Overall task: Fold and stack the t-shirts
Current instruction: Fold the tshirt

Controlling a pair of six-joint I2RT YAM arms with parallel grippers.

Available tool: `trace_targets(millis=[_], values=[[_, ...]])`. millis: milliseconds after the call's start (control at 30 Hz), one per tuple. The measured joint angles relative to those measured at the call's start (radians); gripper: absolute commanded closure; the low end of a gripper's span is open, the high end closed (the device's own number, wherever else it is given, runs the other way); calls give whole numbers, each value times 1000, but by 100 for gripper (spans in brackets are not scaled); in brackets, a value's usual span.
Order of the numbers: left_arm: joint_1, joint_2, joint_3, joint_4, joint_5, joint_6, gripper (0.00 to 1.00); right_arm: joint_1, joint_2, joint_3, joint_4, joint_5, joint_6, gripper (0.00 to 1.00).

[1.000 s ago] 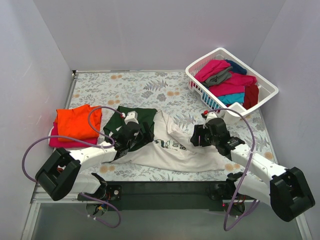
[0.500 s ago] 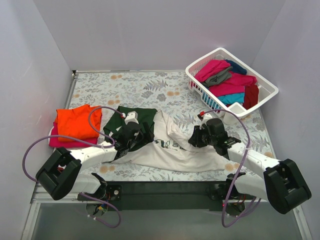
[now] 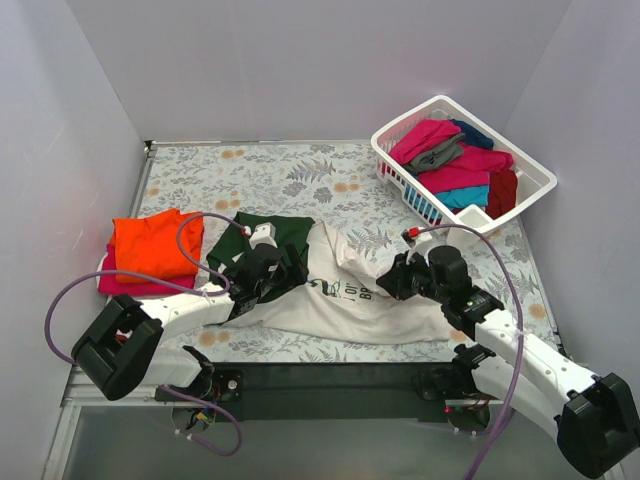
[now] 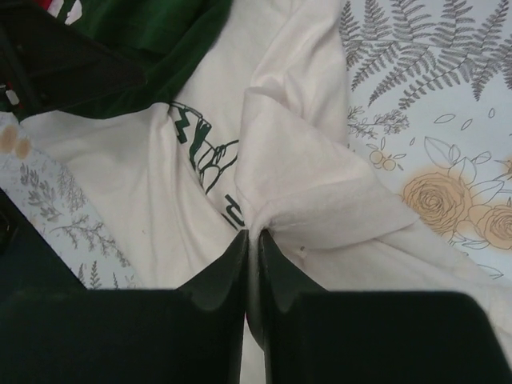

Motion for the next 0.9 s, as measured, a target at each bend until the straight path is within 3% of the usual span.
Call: trace_targets(millis=[367,567,900], values=[[0,4,0,0,0,-1,27,147,-113,-3,-286,-36,-13,53],[0,5,0,0,0,-2,27,149,-148,25,-329,117,26,49],[0,4,0,-1,-1,-2,27,119,10,29,-221,253,83,49]])
